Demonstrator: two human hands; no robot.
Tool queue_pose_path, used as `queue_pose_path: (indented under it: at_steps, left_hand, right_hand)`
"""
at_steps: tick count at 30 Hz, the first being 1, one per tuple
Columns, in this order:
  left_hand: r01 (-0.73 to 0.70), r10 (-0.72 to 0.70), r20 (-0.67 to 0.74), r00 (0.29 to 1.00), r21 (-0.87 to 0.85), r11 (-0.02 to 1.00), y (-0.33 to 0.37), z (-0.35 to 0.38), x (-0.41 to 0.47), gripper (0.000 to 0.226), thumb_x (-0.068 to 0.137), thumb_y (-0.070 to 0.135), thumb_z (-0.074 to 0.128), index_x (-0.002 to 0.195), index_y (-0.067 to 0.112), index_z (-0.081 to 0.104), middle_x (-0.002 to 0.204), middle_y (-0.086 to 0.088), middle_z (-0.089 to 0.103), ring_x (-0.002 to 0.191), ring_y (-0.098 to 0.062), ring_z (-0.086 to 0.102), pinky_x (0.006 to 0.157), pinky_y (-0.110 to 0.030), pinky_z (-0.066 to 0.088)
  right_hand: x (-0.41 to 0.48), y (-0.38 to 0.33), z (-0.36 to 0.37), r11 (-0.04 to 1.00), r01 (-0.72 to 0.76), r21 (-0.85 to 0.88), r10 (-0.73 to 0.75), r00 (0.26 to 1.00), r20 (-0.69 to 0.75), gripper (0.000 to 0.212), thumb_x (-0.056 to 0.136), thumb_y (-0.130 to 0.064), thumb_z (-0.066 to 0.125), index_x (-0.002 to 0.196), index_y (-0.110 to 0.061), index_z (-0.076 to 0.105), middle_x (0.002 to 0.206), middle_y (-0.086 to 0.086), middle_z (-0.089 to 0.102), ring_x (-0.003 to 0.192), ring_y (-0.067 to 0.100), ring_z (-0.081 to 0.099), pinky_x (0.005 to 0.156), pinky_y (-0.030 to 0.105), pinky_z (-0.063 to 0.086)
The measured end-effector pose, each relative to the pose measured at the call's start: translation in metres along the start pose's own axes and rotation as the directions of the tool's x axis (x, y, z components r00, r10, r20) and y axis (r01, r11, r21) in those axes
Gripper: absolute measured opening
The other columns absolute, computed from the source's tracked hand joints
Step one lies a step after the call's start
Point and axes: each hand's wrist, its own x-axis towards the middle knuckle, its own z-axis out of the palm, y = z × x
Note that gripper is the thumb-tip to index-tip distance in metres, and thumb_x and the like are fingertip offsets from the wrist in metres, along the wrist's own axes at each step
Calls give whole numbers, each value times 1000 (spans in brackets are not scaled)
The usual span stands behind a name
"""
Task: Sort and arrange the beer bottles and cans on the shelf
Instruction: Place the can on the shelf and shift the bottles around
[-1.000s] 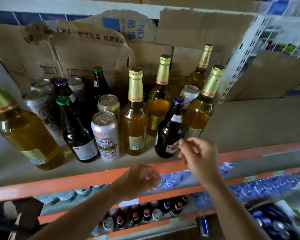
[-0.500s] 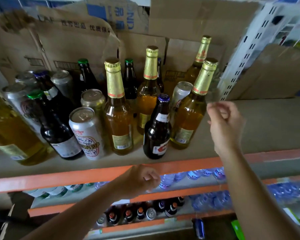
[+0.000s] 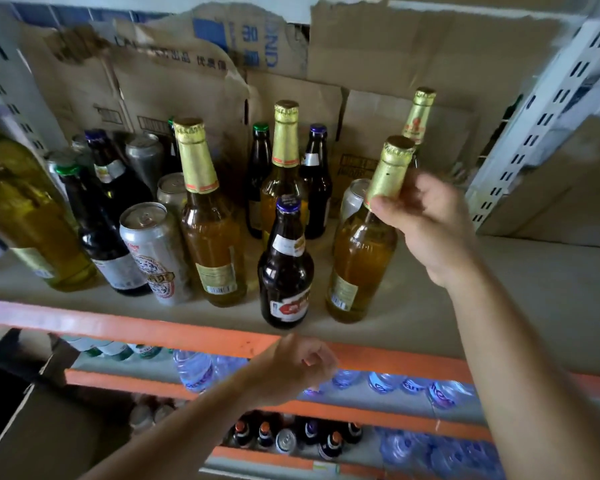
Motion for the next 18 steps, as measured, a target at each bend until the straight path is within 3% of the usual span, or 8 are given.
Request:
queue_pose_path:
  at_steps: [3, 7, 11, 15, 18]
  left_hand:
    - [8, -8, -20, 1000, -15, 1000, 3, 0, 3, 10, 90, 20, 59, 87, 26, 67, 75, 11, 68, 68, -1, 64, 69, -17, 51]
    - [21, -22, -31, 999, -10, 1000, 10, 3, 7, 11, 91, 23, 58, 91, 21, 69, 75, 12, 68, 68, 0, 64, 64, -13, 49]
    - [9, -8, -34, 999, 6, 1000, 18, 5, 9, 11, 91, 27, 57, 91, 24, 68, 75, 13, 68, 68, 2, 64, 66, -14, 50]
    - [14, -13, -43, 999, 12, 1000, 19, 5, 10, 9, 91, 26, 59, 91, 26, 68, 75, 15, 68, 67, 4, 64, 68, -15, 50]
    - [17, -16, -34, 999, 16, 1000, 19, 6, 8, 10, 91, 24, 59, 92, 22, 69, 74, 15, 67, 66, 5, 63, 67, -14, 49]
  right_hand:
    - [-2, -4, -6, 999, 23, -32, -25, 998, -58, 27, 64, -27, 82, 86, -27, 66, 85, -6, 73, 83, 16, 70, 79, 37, 58]
    - [-4, -3, -5, 998, 49, -34, -48, 999, 20, 17, 70, -24, 76, 82, -25, 65, 77, -10, 70, 72, 6, 66, 69, 24, 55]
    - [-7, 2, -8, 999, 2, 50, -4, 999, 36, 12, 70, -23, 74, 79, -30, 70, 80, 2, 69, 78, 19, 64, 76, 42, 55]
    - [-4, 5, -8, 998, -43, 55, 38, 995, 91, 34, 68, -25, 74, 97, -7, 69, 95, 8, 72, 86, 19, 68, 78, 36, 55]
    - [0, 6, -9, 1000, 10, -19, -8, 998, 65, 45, 66, -33, 75, 94, 0, 65, 93, 23, 70, 88, 37, 68, 79, 52, 56]
